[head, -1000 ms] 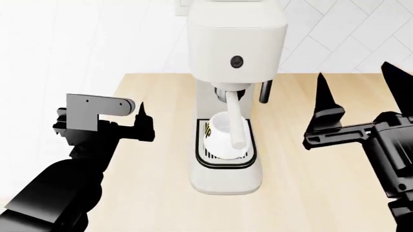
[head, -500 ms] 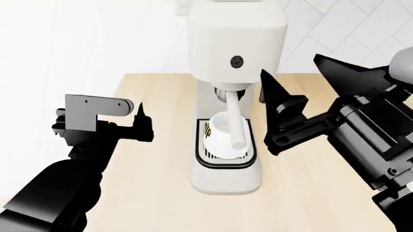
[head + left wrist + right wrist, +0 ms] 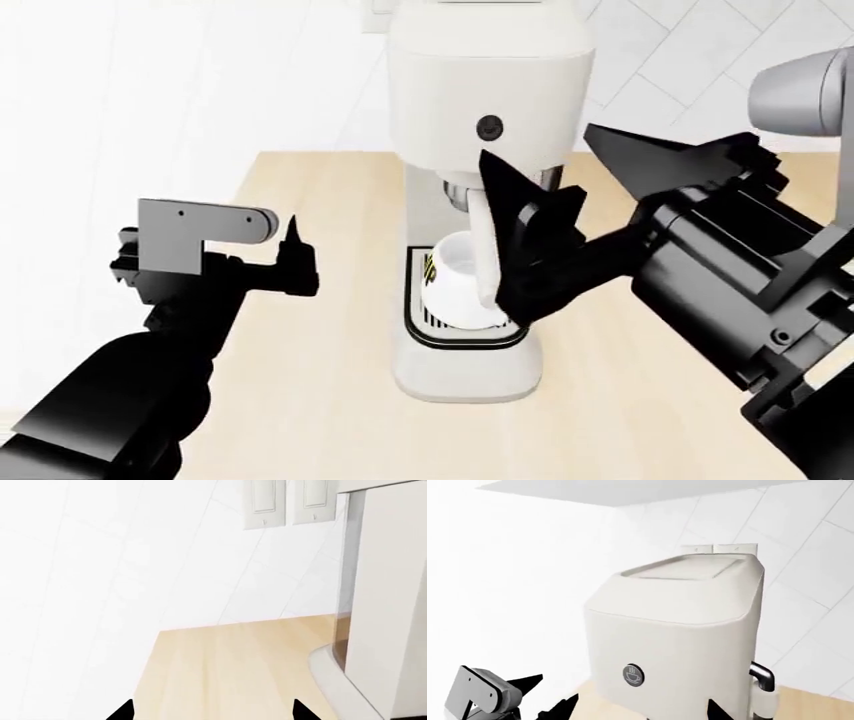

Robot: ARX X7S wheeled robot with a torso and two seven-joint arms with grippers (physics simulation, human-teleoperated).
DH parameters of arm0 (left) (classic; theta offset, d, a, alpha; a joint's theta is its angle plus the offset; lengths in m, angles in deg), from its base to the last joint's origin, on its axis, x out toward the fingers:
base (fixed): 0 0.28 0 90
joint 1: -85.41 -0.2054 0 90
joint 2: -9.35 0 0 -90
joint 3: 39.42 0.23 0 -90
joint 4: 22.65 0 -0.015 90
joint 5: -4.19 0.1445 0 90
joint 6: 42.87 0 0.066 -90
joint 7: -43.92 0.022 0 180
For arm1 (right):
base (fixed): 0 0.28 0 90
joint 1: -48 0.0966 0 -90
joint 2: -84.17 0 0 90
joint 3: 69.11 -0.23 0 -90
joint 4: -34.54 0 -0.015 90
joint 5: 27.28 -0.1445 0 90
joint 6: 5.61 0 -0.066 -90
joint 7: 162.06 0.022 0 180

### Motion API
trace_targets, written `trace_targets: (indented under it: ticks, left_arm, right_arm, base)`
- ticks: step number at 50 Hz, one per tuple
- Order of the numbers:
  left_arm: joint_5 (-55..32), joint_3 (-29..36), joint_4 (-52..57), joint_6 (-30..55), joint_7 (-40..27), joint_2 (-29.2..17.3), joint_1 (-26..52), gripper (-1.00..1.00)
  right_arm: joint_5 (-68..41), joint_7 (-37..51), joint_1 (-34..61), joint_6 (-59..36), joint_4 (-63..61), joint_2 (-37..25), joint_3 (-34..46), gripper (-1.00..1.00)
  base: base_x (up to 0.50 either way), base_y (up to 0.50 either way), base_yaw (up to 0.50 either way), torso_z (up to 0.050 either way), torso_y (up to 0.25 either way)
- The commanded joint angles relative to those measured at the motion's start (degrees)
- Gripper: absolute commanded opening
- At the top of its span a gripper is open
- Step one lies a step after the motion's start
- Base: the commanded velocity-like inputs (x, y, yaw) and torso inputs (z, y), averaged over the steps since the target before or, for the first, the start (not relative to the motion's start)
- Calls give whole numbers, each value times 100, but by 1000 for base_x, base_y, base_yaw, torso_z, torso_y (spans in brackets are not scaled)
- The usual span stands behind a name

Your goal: Press the button on the coffee machine to serve coffee.

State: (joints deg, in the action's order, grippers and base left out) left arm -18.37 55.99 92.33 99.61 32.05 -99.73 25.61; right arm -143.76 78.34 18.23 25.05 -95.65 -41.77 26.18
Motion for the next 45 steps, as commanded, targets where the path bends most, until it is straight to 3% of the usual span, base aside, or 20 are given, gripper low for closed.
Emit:
trace_targets:
  ticks: [1, 10, 13, 45]
  left_arm:
    - [-6, 3, -40, -50, -12, -12, -27, 100]
    - [-37, 2, -39, -32, -26, -10, -6, 100]
    - [-54, -12, -9, -8, -33, -25, 0, 100]
    - [-109, -13, -26, -79, -54, -78, -54, 100]
  right_arm:
    - [-137, 292, 101, 258, 115, 167, 200, -100]
    - [-40, 343, 160, 269, 168, 241, 320, -100]
    - [-87, 723, 139, 431, 272, 249, 434, -100]
    - [287, 177, 547, 110, 992, 588, 993, -100]
  base:
    - [0, 0, 0, 0, 0]
    - [0, 0, 0, 0, 0]
    - [0, 0, 0, 0, 0]
    - [0, 0, 0, 0, 0]
